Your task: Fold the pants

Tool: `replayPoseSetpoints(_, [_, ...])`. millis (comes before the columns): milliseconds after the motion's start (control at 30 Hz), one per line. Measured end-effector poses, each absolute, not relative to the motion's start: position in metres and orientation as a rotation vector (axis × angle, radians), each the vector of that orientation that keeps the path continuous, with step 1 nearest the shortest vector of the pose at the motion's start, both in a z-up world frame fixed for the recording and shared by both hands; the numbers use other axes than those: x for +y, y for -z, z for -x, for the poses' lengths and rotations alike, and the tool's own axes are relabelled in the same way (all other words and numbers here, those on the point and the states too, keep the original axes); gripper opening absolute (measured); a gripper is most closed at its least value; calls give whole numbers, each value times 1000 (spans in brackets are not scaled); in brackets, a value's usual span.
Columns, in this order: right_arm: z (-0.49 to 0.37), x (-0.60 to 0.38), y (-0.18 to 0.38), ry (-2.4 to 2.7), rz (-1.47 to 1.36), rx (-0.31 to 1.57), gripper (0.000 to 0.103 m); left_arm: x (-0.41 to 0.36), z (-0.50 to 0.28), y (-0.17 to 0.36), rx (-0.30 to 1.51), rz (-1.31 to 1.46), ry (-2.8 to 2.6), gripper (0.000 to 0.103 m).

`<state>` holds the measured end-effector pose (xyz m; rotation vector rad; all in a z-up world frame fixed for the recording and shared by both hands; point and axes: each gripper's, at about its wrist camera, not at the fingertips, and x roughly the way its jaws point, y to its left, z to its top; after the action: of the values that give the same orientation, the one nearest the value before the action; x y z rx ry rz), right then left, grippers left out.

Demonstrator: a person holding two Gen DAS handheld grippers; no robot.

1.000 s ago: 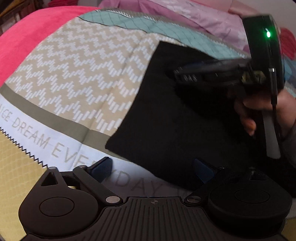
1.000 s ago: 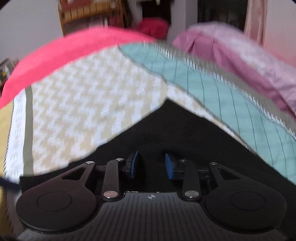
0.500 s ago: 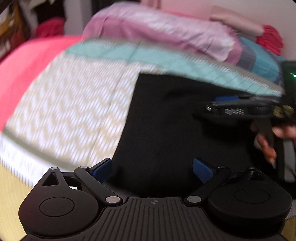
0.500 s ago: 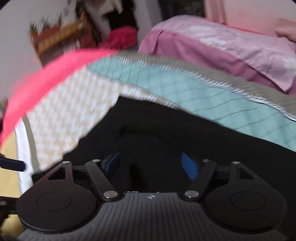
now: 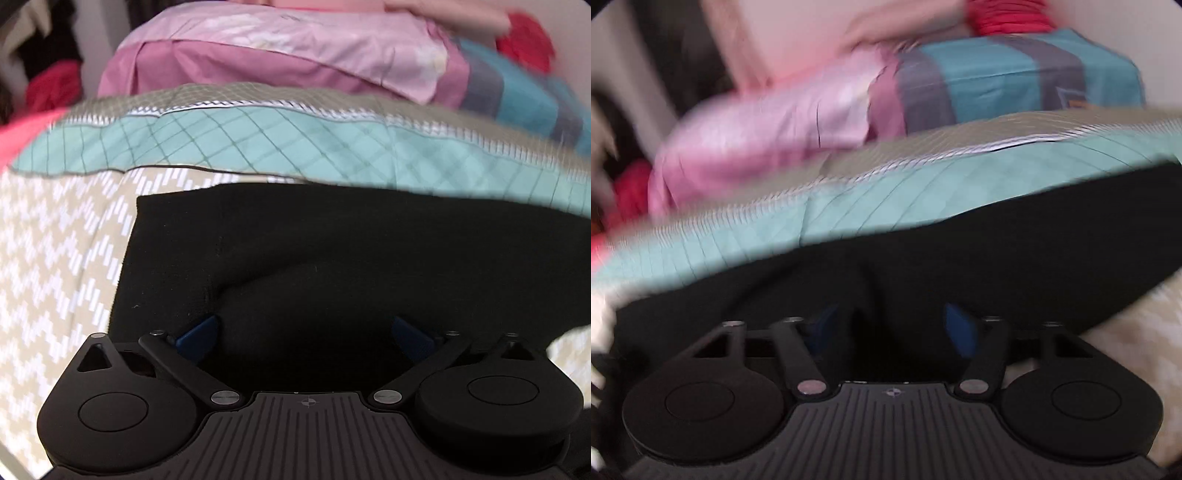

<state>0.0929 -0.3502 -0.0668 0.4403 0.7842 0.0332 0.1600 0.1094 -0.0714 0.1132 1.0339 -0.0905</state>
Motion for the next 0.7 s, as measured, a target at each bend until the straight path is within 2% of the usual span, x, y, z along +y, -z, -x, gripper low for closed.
replayPoseSetpoints(33, [-81, -370, 62, -6, -492, 724, 88, 105, -158, 74, 1024, -149, 87, 103])
replayPoseSetpoints(67, [-69, -388, 58, 56, -514, 656, 93, 103, -156, 76, 1014, -159, 81, 103])
replayPoseSetpoints(133, [-58, -424, 57, 233, -524, 606, 93, 102, -159, 77, 1013, -138, 59, 103])
replayPoseSetpoints(233, [-68, -469, 81, 488, -623, 692, 90, 95, -163, 78, 1017, -127, 19, 103])
replayPoseSetpoints(300, [-72, -479, 87, 481, -643, 630, 90, 92, -166, 79, 1013, -133, 3, 103])
replayPoseSetpoints(400, [-92, -479, 90, 486, -570, 631, 74, 93, -165, 78, 1008, -132, -3, 103])
replayPoseSetpoints(433, [-97, -478, 92, 473, -532, 629, 35, 93, -165, 78, 1007, -132, -3, 103])
replayPoseSetpoints(467, [-105, -473, 93, 467, -483, 657, 12, 92, -165, 78, 1006, -131, -3, 103])
replayPoseSetpoints(533, [-106, -483, 92, 458, -456, 639, 11, 94, -162, 78, 1006, -130, -3, 103])
replayPoseSetpoints(633, [-100, -508, 100, 482, -602, 607, 11, 94, -162, 77, 1006, -131, -6, 103])
replayPoseSetpoints(700, [-99, -505, 90, 486, -563, 613, 17, 95, -161, 76, 1009, -128, -8, 103])
